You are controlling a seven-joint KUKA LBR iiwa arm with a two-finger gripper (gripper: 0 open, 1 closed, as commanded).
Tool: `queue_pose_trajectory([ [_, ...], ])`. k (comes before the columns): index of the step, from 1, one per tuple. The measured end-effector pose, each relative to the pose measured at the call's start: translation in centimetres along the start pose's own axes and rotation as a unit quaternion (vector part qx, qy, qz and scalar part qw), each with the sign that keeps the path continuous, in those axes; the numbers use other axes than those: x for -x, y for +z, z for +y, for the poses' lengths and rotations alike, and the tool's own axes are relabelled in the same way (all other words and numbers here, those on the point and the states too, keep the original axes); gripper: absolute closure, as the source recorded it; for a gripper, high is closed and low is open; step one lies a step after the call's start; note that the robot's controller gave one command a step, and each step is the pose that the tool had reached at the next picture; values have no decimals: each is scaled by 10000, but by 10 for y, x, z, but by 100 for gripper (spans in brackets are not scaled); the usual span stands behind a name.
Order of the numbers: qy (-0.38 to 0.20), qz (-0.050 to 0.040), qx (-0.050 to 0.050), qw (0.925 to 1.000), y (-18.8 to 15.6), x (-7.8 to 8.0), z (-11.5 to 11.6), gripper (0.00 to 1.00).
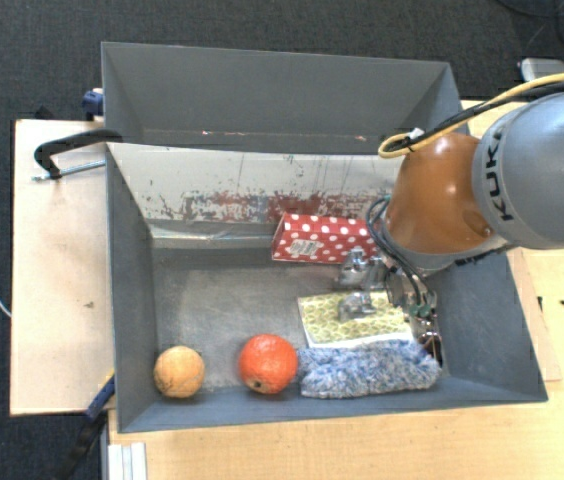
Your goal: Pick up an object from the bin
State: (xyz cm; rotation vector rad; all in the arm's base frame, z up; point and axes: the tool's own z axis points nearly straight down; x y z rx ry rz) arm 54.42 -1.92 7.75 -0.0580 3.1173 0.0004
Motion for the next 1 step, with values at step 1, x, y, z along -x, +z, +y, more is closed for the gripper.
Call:
queue_pose_trajectory([
  [1,-1313,99,20,9913,-166,12,12,100],
])
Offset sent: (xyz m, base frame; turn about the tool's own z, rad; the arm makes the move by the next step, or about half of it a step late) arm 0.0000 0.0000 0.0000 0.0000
